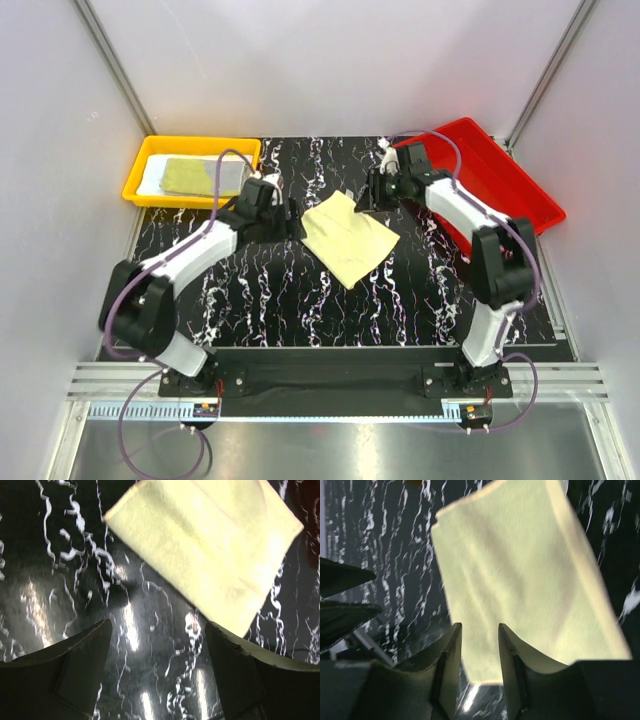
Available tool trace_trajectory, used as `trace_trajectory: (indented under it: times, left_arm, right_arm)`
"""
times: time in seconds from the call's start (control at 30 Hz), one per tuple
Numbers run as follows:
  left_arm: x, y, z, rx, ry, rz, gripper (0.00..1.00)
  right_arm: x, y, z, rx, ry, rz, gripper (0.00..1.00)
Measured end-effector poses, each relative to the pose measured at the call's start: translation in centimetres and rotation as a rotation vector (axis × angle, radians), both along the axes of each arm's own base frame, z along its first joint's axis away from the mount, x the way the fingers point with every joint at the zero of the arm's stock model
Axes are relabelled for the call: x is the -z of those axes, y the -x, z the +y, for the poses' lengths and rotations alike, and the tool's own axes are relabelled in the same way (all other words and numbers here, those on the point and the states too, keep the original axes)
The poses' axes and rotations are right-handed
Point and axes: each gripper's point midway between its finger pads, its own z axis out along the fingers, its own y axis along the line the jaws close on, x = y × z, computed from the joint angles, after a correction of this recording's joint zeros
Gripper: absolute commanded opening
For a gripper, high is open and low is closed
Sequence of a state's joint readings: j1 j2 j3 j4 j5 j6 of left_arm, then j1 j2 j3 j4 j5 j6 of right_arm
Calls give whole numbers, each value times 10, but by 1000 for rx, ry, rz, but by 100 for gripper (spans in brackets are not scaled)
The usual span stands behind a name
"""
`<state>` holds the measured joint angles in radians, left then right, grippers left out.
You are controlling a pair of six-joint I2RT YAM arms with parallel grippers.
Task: Fold and stack the towels
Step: Move the towel to the center of the board, then flatten out the crumpled towel
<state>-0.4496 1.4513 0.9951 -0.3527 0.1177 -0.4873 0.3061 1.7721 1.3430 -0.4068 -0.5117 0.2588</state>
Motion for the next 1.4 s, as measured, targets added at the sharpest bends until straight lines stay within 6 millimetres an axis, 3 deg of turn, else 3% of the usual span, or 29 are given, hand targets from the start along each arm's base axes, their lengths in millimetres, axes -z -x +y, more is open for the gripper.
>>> trace_trajectory:
  times: [0.13, 0.23, 0.5, 0.63, 0.67, 0.73, 0.8, 0.87, 1.2, 1.4]
  left_arm:
    - [6, -43, -14, -6, -5, 16, 76]
    - [4, -70, -24, -2, 13, -3, 74]
    - [16, -70, -24, 12, 16, 24, 74]
    - [17, -67, -24, 18, 18, 34, 74]
    - [17, -67, -25, 20, 19, 34, 74]
    - [17, -67, -25, 21, 20, 36, 74]
    - [17, -66, -25, 23, 21, 38, 74]
    - [16, -64, -24, 23, 20, 41, 74]
    - [-16, -57, -24, 34, 56, -17, 74]
    - [-27, -46, -19, 37, 63, -39, 75]
  right_arm:
    - [30, -57, 14, -16, 42, -21, 38]
    - [56, -77, 16, -34, 82, -24, 41]
    - [95, -120, 24, -140, 147, -80, 40]
    - [110, -120, 24, -157, 161, -59, 29]
    - [111, -120, 23, -158, 164, -58, 18]
    - [110, -121, 23, -159, 164, -65, 13]
    - [110, -121, 23, -159, 169, -64, 17]
    - [110, -121, 22, -154, 173, -63, 28]
    - [83, -118, 26, -142, 153, -94, 22]
    - [87, -99, 40, -160, 146, -59, 25]
